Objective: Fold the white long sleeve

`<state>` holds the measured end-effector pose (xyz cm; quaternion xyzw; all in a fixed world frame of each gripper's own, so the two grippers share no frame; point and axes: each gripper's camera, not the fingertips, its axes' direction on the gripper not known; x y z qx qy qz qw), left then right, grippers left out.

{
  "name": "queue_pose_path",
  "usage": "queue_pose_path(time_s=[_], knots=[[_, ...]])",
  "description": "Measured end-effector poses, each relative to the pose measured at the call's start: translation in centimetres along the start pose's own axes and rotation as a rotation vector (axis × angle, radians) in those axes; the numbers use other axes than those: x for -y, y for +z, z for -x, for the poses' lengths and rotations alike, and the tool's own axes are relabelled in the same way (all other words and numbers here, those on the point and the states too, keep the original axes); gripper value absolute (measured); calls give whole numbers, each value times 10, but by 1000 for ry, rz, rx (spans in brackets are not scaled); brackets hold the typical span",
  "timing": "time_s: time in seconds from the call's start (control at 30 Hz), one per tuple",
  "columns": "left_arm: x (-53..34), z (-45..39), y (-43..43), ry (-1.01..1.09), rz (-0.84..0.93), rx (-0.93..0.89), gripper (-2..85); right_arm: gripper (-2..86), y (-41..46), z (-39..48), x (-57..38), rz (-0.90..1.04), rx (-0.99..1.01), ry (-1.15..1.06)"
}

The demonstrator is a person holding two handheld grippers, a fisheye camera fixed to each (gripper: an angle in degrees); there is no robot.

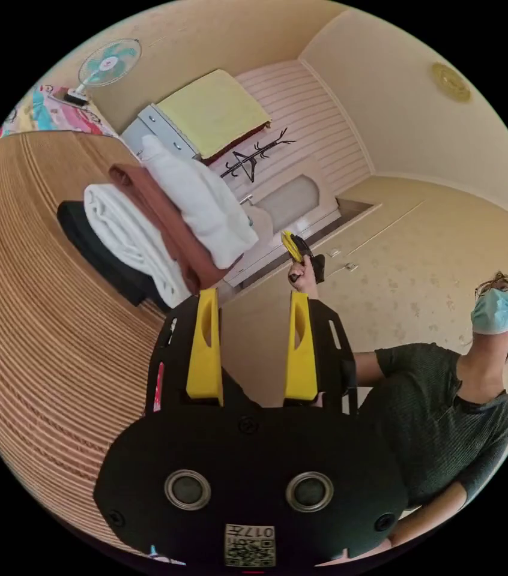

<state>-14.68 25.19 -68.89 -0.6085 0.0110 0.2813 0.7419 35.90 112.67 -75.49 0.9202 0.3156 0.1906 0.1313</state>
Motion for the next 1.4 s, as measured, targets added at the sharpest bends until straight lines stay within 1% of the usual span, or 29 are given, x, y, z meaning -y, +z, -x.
queue_pose_path(time_s=[0.03,0.07,0.1,0.13,0.17,0.23,0.27,0.3,0.33,0.4,0.43,0.47,0.5,0.53,0.57,0.63,0.7,0.73,0.77,0.87,0.97,1.03,1.07,1.13,1.2,1.27,1.3,1.33,1.4], knots=[[-57,18,-12,-113,-10,17,150,24,5,-8,-41,50,-30,-18],[-87,25,-19,-176,-21,22,146,17,15,-18,-85,121,-71,-6],[-145,32,-40,-289,-56,37,136,15,21,-25,-108,164,-91,9],[-194,29,-69,-374,-109,88,129,12,35,-38,-154,266,-116,58],[-216,23,-86,-407,-140,132,126,10,50,-49,-197,369,-114,118],[-277,-19,-170,-496,-308,373,113,7,69,-55,-245,461,-76,188],[-288,-35,-191,-508,-363,445,113,6,81,-48,-262,475,-49,207],[-305,-69,-231,-533,-476,596,112,5,87,-41,-267,468,-35,203],[-318,-103,-262,-553,-579,739,112,5,101,-19,-270,436,-12,169],[-329,-148,-291,-565,-700,921,111,5,126,37,-269,352,-11,53],[-331,-169,-299,-564,-744,1002,109,5,148,88,-268,323,-10,-83],[-331,-176,-300,-561,-753,1030,108,5,179,145,-271,361,25,-257],[-328,-185,-299,-547,-751,1074,102,5,198,173,-275,407,54,-342],[-324,-188,-292,-538,-736,1109,92,5,237,222,-286,536,119,-463],[-323,-189,-287,-536,-734,1129,85,6,275,263,-304,675,183,-535],[-323,-188,-257,-509,-763,1210,49,6,309,314,-343,754,215,-648],[-324,-183,-235,-484,-757,1221,24,7,322,353,-388,729,140,-742],[-327,-180,-223,-493,-758,1229,16,8,332,372,-416,769,86,-744],[-329,-178,-218,-502,-764,1236,12,7,339,385,-443,844,90,-740],[-345,-173,-203,-528,-800,1268,9,6,338,399,-512,945,156,-792],[-358,-162,-213,-586,-766,1238,22,5,345,393,-559,1031,15,-872],[-370,-163,-227,-599,-775,1253,43,6,348,386,-569,1052,-13,-890],[-373,-166,-231,-594,-779,1269,47,6,345,383,-569,1042,33,-897],[-386,-176,-251,-588,-796,1368,50,6,345,381,-568,1048,47,-895],[-399,-178,-274,-605,-822,1405,57,6,345,377,-569,1059,80,-888],[-418,-173,-300,-628,-888,1367,89,5,339,368,-571,1035,138,-874],[-435,-164,-316,-673,-946,1311,129,5,336,366,-571,1025,154,-876],[-451,-154,-331,-732,-993,1228,141,5,330,361,-572,999,185,-879],[-469,-148,-345,-723,-1060,1129,146,6,324,357,-575,972,203,-864]])
